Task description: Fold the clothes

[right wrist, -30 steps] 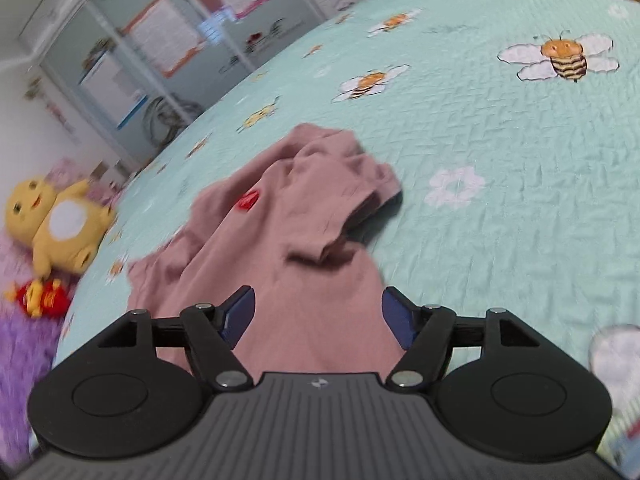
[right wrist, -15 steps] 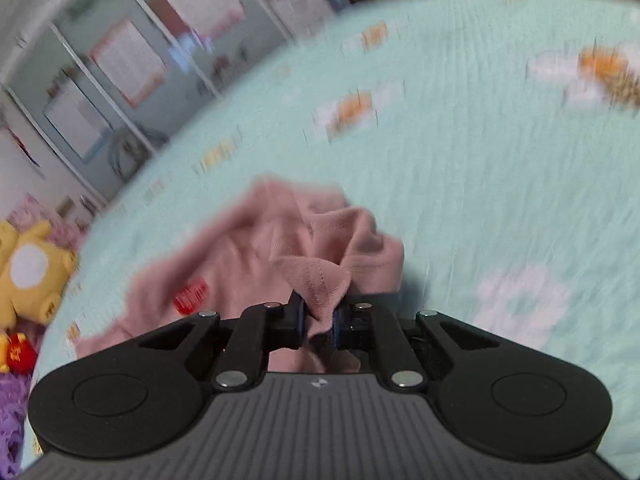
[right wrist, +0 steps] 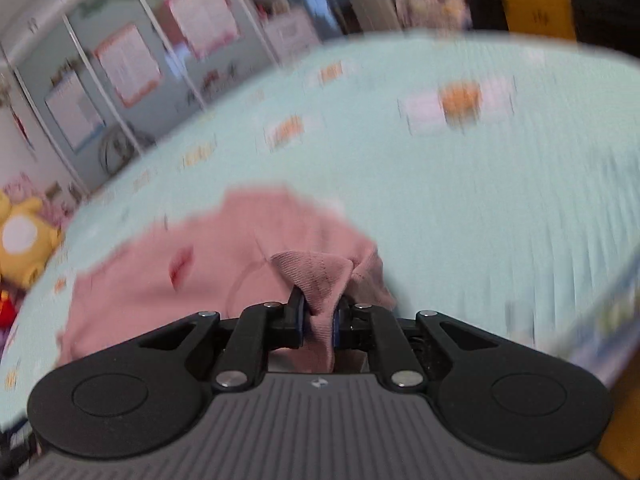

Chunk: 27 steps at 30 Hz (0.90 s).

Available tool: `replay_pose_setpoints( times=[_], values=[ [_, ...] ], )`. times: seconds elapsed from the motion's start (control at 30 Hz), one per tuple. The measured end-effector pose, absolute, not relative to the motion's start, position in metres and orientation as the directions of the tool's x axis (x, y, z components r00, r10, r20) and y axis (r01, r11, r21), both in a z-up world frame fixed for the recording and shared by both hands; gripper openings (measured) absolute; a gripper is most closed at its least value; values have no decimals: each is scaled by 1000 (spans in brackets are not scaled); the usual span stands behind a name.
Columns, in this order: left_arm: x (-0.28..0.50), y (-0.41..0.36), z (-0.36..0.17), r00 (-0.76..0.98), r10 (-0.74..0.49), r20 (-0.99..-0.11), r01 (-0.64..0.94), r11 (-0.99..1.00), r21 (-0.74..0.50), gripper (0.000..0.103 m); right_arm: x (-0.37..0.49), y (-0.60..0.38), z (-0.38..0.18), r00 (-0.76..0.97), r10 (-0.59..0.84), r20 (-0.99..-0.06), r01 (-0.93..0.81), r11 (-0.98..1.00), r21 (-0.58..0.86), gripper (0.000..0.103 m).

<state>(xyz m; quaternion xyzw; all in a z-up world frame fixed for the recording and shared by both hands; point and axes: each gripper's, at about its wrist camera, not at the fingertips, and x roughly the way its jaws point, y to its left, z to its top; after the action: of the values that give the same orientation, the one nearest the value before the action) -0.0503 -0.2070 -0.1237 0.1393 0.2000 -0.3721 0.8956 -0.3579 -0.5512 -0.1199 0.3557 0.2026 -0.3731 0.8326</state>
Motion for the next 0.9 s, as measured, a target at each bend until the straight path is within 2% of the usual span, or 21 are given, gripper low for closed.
replay_pose_setpoints(
  times=[0.03,0.13,0.23,0.27,0.37,0.43,0.67,0.77,0.9],
  values=[
    [-51,-206,-122,634,-620,-462,727,682,84,77,-363,-546,-129,643,-452,-619,762,458,458,26],
    [-54,-203,-119,616,-639,-462,733,680,37,77,-371,-532,-123,614,-524,-590,789,428,440,35],
    [-60,-203,-121,616,-632,-469,736,675,57,77,-374,-514,-95,502,-719,-480,865,410,290,47],
    [-62,-204,-122,617,-632,-469,738,672,66,77,-375,-508,-86,475,-765,-435,880,404,249,47],
    [-64,-207,-123,616,-632,-470,742,666,78,77,-368,-492,-66,555,-749,-361,832,501,240,50],
    [-65,-209,-124,617,-630,-472,743,664,85,77,-356,-479,-62,603,-721,-342,797,563,219,66],
    [-66,-210,-130,618,-622,-481,745,659,105,77,-255,-415,-84,725,-589,-357,604,793,-82,66],
    [-65,-210,-132,621,-619,-481,743,661,109,77,-204,-406,-84,786,-518,-337,505,853,-132,65],
    [-65,-214,-135,622,-612,-488,744,657,124,77,-129,-431,-83,807,-458,-374,469,881,-66,66]
  ],
)
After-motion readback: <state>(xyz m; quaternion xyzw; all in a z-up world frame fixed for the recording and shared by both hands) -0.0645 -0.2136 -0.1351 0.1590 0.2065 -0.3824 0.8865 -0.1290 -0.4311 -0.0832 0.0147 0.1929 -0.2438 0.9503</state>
